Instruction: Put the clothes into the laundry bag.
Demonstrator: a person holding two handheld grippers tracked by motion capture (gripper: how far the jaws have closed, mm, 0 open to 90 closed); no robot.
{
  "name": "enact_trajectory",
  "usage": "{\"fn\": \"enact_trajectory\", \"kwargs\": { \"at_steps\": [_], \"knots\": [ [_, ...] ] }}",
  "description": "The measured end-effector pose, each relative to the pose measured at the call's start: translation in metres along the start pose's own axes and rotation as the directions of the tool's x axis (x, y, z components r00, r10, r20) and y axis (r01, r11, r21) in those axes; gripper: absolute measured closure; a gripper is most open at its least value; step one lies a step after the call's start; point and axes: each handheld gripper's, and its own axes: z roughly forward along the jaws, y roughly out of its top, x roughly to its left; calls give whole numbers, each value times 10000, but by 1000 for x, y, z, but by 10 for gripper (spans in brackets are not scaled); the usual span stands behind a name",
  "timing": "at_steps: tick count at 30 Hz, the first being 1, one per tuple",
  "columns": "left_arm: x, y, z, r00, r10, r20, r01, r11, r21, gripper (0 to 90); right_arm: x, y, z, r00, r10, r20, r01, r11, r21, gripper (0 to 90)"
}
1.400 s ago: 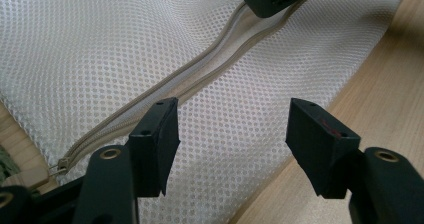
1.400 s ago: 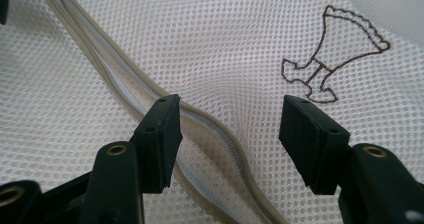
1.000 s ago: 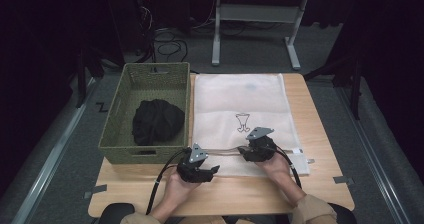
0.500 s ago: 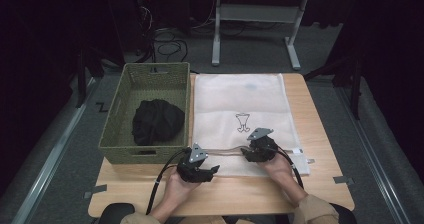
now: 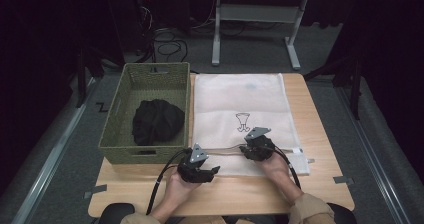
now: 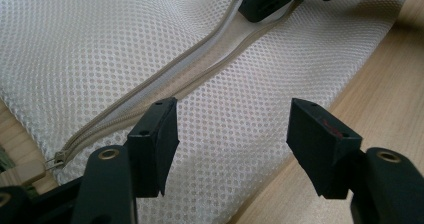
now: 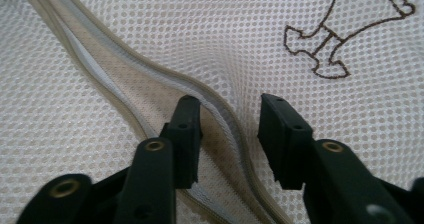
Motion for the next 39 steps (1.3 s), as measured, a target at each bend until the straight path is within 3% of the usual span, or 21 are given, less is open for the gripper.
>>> {"fn": "enact_trajectory", "kwargs": {
  "at_steps": [15, 39],
  "knots": [
    [0, 0, 1, 10000, -36, 51, 36, 10000, 9, 374, 3, 3, -4, 9983, -458, 350, 465, 9987, -205, 844],
    [0, -1, 2, 9999, -63, 92, 62, 10000, 55, 374, 0, 16, -21, 9974, -568, 435, 592, 9967, -551, 871]
  ]
}}
